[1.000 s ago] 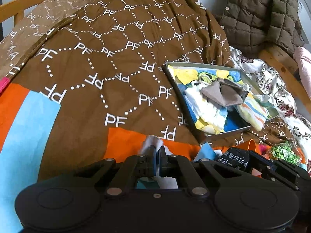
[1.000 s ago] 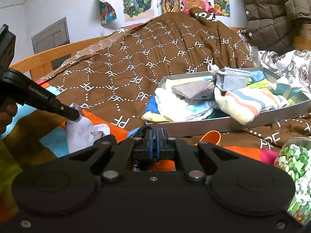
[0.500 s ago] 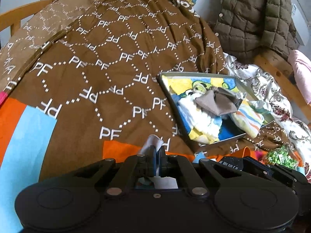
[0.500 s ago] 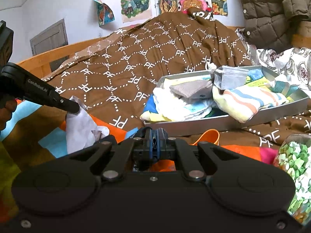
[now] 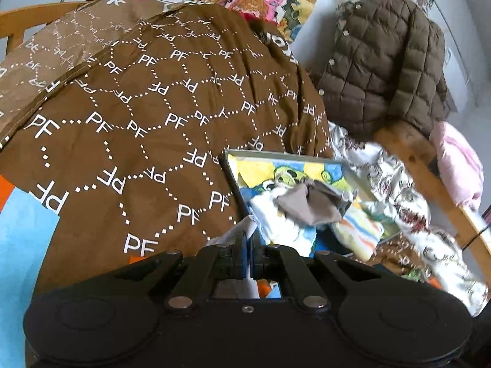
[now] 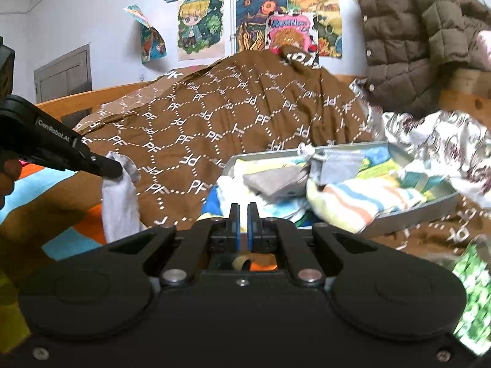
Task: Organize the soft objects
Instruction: 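Lift the white and black cloths with both tools and carry them toward the tray, then lower both held cloths into the tray with both tools, then open both tools to release the cloths into the tray, then withdraw both open tools from the tray back toward the pile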
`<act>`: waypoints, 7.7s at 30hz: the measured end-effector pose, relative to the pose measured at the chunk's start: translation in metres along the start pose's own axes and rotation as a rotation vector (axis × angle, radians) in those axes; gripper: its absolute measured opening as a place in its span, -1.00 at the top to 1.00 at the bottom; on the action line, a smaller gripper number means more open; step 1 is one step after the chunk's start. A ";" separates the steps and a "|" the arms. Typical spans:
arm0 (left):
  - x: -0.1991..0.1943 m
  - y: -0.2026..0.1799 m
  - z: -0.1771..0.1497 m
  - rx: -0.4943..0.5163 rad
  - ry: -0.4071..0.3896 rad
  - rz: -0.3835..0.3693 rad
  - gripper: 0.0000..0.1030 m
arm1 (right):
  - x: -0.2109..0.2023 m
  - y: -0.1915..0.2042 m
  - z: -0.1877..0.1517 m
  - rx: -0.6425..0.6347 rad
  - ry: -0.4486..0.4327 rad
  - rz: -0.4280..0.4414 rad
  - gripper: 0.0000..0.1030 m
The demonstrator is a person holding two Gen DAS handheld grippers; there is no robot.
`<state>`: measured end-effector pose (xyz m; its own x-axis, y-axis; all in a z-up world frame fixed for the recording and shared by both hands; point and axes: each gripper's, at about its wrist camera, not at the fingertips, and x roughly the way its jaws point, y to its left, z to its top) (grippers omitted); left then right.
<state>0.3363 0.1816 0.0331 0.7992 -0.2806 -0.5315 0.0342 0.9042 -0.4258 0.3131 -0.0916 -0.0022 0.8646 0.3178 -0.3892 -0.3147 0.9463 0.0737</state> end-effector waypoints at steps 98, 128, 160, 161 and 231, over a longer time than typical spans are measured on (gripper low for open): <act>0.259 -0.051 0.085 0.320 0.055 0.116 0.85 | 0.302 -0.103 0.081 0.135 0.234 -0.074 1.00; 0.252 -0.044 0.082 0.244 0.074 0.069 -0.55 | 0.266 -0.096 0.064 0.172 0.270 0.001 0.30; 0.271 -0.060 0.072 0.137 0.191 0.019 -0.61 | 0.168 -0.134 0.059 0.201 0.137 -0.002 -0.12; 0.271 -0.059 0.072 0.129 0.202 0.017 -0.61 | 0.165 -0.135 0.059 0.201 0.135 0.004 -0.12; 0.023 -0.052 -0.063 0.132 0.156 -0.011 -0.96 | -0.065 -0.037 -0.028 0.141 0.123 -0.125 -0.98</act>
<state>0.3147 0.1080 -0.0032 0.6958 -0.3278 -0.6391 0.1289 0.9323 -0.3380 0.2573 -0.1493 -0.0056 0.8366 0.1962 -0.5116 -0.1426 0.9795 0.1425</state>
